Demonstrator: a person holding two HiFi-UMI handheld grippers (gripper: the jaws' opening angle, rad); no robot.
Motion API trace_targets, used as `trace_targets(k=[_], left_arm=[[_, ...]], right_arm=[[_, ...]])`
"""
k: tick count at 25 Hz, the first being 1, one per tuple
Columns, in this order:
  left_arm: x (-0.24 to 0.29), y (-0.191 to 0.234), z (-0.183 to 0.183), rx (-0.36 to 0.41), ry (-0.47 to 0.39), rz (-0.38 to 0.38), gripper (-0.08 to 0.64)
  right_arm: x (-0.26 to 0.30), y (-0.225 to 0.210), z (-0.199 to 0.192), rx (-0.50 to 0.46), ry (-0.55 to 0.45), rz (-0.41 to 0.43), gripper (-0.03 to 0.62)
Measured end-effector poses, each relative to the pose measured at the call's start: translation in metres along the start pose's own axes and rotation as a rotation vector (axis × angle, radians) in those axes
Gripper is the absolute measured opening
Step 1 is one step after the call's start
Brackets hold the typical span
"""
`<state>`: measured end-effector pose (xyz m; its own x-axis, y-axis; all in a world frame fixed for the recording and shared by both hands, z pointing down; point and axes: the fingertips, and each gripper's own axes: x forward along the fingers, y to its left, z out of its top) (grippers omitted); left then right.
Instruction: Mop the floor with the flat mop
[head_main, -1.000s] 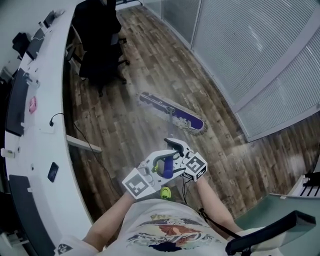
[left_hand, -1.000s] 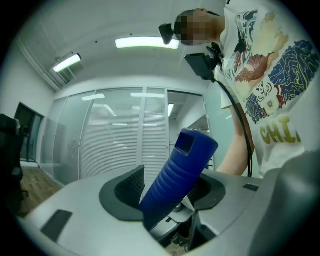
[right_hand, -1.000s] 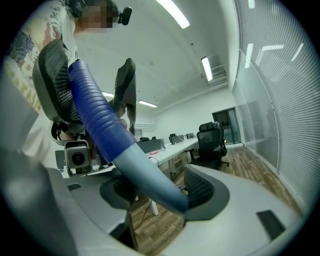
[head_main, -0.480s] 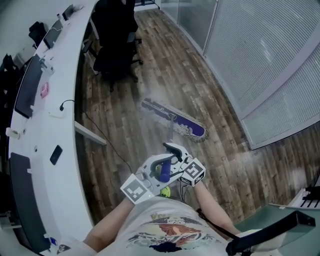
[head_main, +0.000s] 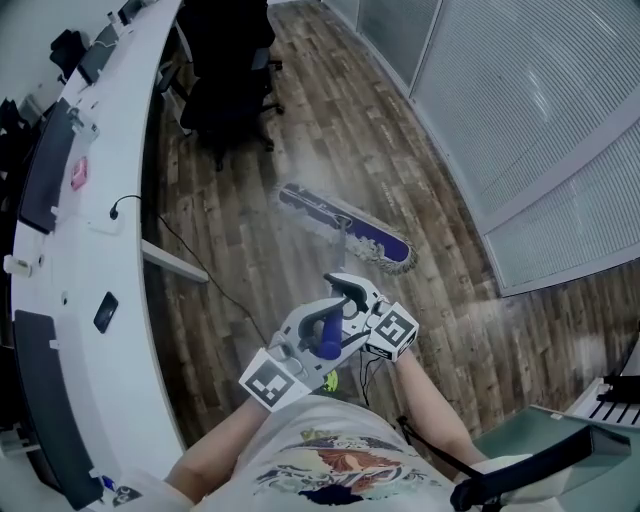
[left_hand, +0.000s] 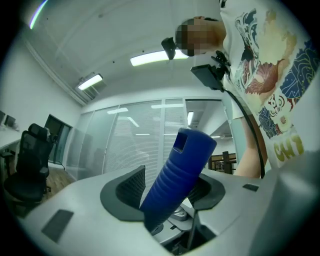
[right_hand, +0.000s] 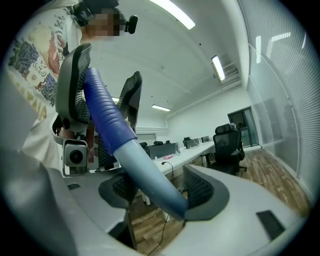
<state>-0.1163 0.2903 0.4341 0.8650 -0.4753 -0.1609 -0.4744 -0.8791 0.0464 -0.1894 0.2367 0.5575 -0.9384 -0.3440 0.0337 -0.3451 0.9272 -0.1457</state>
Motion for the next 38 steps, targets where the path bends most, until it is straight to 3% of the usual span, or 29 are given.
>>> trace_targets(k=[5, 11, 19, 25, 31, 35, 38], left_arm=[[0.017, 0.056, 0.002, -0.002, -0.003, 0.014, 0.206], [0.028, 0.141, 0.006, -0.013, -0.017, 0.024, 0.206], [0.042, 0.25, 0.004, -0.009, 0.002, 0.026, 0.206], [0.062, 0.303, -0.013, 0.008, 0.019, 0.032, 0.206], [0.112, 0.381, -0.024, 0.025, 0.029, 0.049, 0.206], [0.161, 0.438, -0.035, 0.055, 0.1, 0.06, 0.206], [0.197, 0.486, -0.032, 0.04, 0.094, 0.1, 0.206]], right_arm=[[0.033, -0.048, 0.01, -0.041, 0.017, 0.039, 0.255], [0.088, -0.108, 0.02, -0.021, 0.05, 0.058, 0.256], [0.157, -0.192, 0.034, -0.027, 0.077, 0.049, 0.256], [0.184, -0.244, 0.023, -0.047, 0.132, 0.092, 0.259], [0.21, -0.333, 0.034, -0.054, 0.124, 0.098, 0.262], [0.22, -0.405, 0.044, -0.047, 0.148, 0.124, 0.262], [0.231, -0.458, 0.063, -0.046, 0.135, 0.141, 0.262]])
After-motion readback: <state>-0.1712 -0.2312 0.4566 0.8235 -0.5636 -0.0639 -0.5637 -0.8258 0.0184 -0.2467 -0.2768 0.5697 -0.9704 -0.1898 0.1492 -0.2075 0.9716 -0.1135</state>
